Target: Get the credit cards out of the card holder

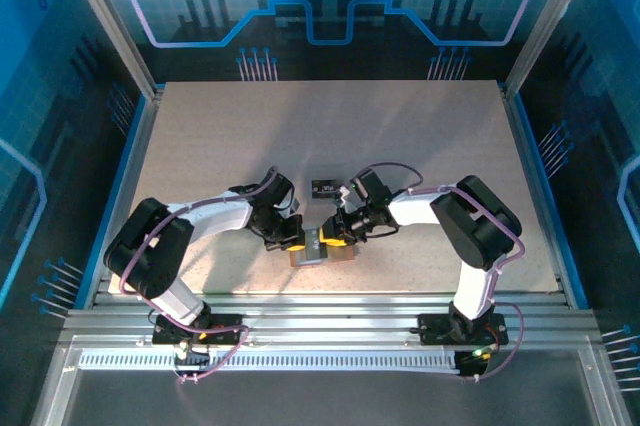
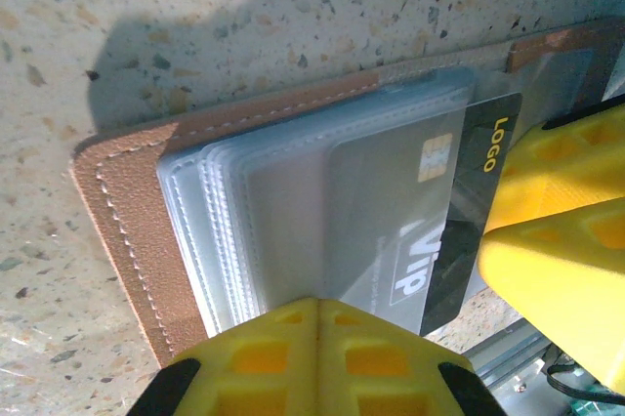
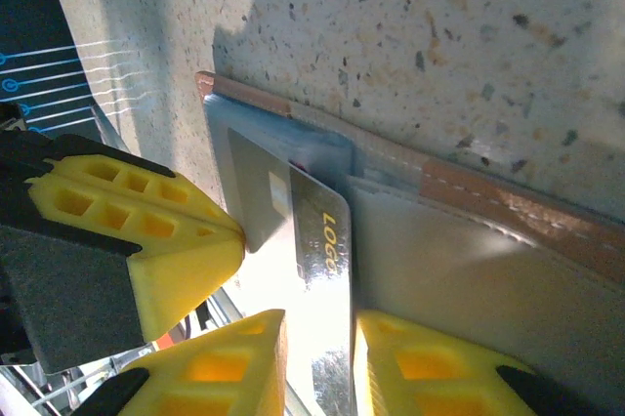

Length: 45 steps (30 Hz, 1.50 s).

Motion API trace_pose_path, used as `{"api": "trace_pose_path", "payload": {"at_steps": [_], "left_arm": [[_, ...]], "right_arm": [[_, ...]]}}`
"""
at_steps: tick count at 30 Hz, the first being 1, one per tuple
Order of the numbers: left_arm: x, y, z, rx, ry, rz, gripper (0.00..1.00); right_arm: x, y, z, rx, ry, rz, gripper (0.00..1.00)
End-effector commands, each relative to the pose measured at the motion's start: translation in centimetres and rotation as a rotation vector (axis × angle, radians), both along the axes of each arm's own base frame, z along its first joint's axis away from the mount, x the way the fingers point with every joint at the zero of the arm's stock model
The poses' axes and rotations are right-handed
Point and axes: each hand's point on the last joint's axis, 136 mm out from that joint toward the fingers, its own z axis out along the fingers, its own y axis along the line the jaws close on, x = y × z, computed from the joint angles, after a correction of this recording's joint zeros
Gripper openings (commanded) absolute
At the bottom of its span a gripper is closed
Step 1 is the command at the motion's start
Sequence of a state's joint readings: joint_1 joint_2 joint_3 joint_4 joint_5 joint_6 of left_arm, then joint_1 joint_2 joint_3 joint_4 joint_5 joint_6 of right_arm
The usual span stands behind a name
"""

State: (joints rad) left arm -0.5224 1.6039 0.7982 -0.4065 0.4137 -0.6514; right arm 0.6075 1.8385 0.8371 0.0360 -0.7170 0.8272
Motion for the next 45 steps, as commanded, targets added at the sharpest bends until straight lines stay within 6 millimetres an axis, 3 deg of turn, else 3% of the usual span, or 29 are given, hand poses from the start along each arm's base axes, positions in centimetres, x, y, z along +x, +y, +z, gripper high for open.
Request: {"api": "trace_pose_path", "payload": {"at_steps": [1, 16, 36, 45], "left_arm": [[-1.2, 1.7, -1.3, 0.08, 0.047, 0.007, 0.0], [-1.3, 1.8, -1.2, 0.086, 0.049, 0.01, 0.0], [-1.0, 1.5, -0.9, 0.073, 0.043, 0.012, 0.0], [-0.9, 1.4, -0.9, 0.067, 0.042, 0.008, 0.0]], "right_arm": [[-0.4, -0.1, 0.6, 0.024, 0.018, -0.001, 0.22], [-0.2, -1.5, 0.1, -0.046, -0.012, -0.012, 0.11], [-0.2, -4.4, 1.5, -0.176, -0.061, 0.005, 0.09], [0.5, -4.0, 2.4, -0.221, -0.105, 0.013, 0.09]]}}
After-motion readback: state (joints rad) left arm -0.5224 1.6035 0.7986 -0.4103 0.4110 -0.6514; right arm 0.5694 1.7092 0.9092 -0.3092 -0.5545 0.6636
